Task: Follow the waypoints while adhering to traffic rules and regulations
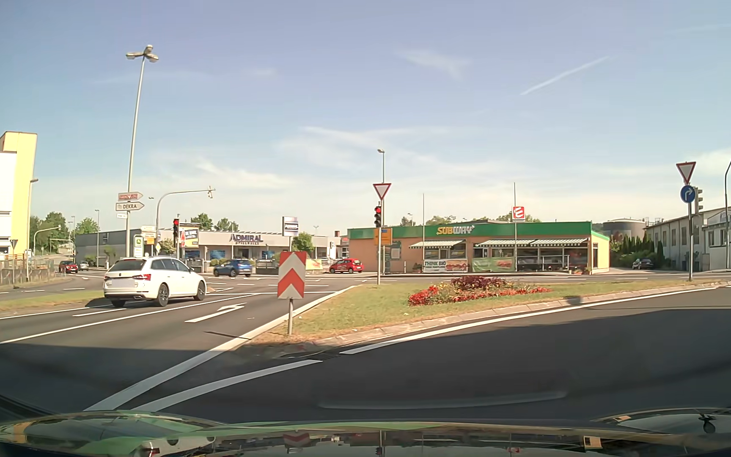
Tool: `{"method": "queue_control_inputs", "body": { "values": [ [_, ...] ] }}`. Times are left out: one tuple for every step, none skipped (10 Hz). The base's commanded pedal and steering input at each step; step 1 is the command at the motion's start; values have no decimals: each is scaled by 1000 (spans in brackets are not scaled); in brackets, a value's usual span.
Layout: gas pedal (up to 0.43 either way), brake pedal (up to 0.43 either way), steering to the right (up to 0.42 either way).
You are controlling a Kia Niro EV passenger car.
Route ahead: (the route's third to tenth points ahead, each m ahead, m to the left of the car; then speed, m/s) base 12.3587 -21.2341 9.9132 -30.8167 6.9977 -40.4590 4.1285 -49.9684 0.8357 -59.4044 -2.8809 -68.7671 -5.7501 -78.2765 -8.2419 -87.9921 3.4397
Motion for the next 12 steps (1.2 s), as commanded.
{"method": "queue_control_inputs", "body": {
  "values": [
    [0, 0, 287],
    [0, 0, 289],
    [0, 0, 291],
    [0, 0, 296],
    [0, 0, 299],
    [0, 0, 300],
    [0, 0, 300],
    [0, 0, 302],
    [0, 0, 307],
    [0, 0, 316],
    [0, 0, 327],
    [0, 0, 341]
  ]
}}
